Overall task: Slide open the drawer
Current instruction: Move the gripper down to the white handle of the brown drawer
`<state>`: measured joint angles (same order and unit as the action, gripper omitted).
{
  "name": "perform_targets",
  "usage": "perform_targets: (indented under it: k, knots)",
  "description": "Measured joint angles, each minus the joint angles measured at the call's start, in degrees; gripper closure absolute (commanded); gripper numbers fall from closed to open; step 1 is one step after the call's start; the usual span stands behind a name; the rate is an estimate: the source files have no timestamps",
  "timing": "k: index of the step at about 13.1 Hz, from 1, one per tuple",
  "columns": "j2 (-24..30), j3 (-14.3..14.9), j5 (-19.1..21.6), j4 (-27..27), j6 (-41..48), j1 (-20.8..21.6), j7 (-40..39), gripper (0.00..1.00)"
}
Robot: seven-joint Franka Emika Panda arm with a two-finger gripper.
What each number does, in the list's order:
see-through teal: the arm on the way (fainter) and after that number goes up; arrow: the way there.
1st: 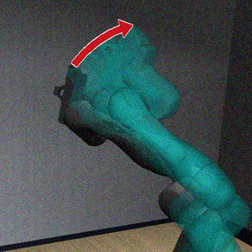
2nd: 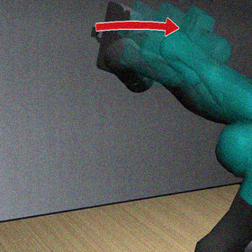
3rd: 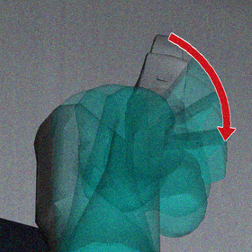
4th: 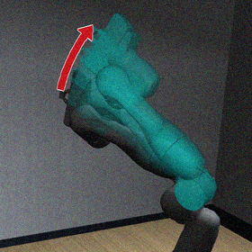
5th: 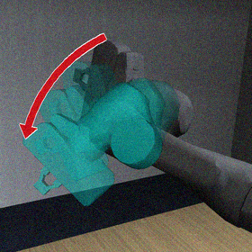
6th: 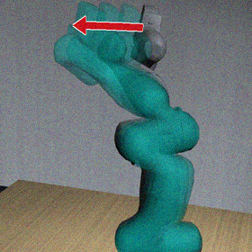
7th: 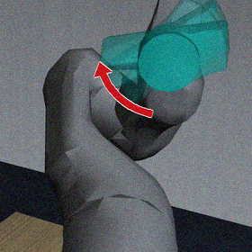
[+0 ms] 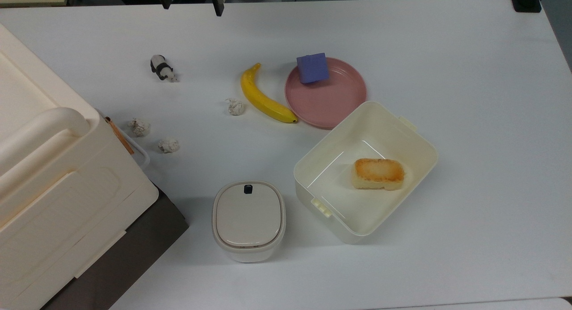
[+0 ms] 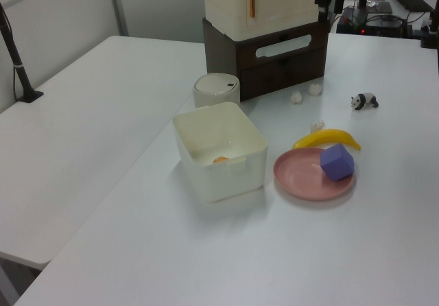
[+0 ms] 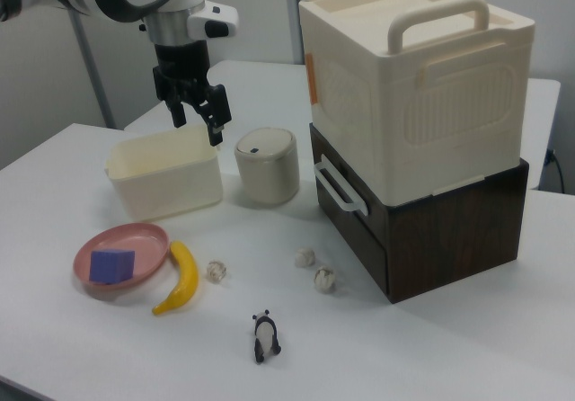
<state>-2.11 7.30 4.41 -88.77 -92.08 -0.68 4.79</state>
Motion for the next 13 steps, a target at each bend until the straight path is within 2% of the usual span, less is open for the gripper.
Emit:
perform_targets:
  k: [3, 5, 7, 8, 10, 13]
  knots:
    - [-1.08, 0.04, -0.85, -0.03, -1.75, -0.05, -3.93, 0.00]
    - [-4.22, 0.04, -4.88, -0.10, -4.32, -0.04, -9.68, 0.00]
    - [-8.16, 0.04, -7.68, -0.14, -8.43, 0.02, -11.98, 0.00]
    - [-10.18, 0.03, -10.63, -0.13, -9.63, 0.10, -12.53, 0.00]
    - [-11.96, -0.04, -14.25, -0.11, -9.86, 0.13, -17.36, 0.00]
    - [-12.94, -0.04, -16.65, -0.09, -10.26, 0.06, -22.72, 0.00]
